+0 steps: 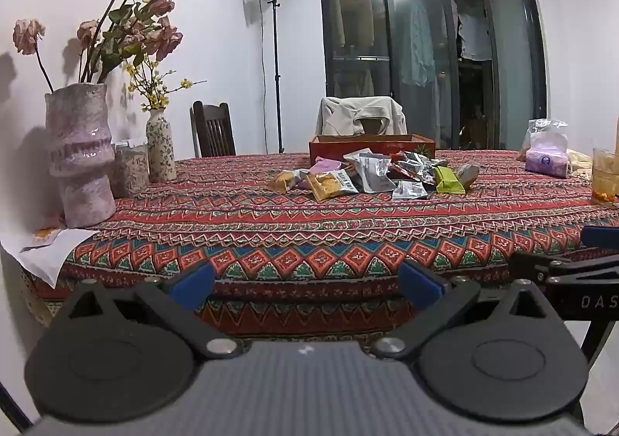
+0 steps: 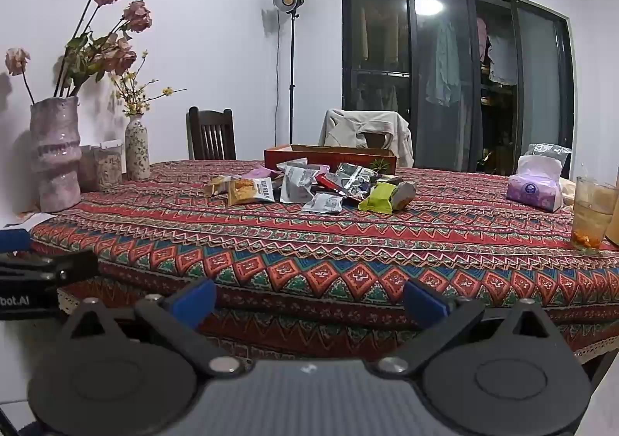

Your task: Organize snacks

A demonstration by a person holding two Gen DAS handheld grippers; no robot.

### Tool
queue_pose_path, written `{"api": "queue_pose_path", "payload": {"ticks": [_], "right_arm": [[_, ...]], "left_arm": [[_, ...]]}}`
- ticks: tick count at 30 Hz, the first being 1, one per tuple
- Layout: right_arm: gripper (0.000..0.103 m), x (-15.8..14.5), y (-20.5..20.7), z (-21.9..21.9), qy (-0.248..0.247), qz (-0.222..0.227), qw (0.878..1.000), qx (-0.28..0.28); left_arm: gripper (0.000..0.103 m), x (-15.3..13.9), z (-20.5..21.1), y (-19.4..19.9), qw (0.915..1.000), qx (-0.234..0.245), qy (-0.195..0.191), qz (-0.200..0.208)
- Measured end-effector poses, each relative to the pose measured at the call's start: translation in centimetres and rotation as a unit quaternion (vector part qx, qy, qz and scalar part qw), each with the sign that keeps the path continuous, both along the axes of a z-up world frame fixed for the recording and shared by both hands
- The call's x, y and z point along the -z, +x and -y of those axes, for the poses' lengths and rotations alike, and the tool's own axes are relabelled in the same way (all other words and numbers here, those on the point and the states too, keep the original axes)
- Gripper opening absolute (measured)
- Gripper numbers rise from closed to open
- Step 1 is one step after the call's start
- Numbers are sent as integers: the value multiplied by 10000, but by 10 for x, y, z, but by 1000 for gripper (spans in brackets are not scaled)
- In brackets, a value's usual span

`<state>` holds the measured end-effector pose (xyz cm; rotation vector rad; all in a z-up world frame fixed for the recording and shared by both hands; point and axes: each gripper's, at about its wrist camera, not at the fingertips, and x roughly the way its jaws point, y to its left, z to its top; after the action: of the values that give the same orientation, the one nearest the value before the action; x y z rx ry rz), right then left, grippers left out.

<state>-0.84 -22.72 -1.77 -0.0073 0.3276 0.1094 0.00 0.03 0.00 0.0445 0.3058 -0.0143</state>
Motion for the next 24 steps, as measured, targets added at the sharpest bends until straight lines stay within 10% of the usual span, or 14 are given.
{"api": "queue_pose_path", "payload": {"ticks": [24], "right_arm": [[103,-1,-2,2,-61,112,9999,12]], "left_arm": [[103,-2,2,-3,9999,-23,89,118]]}}
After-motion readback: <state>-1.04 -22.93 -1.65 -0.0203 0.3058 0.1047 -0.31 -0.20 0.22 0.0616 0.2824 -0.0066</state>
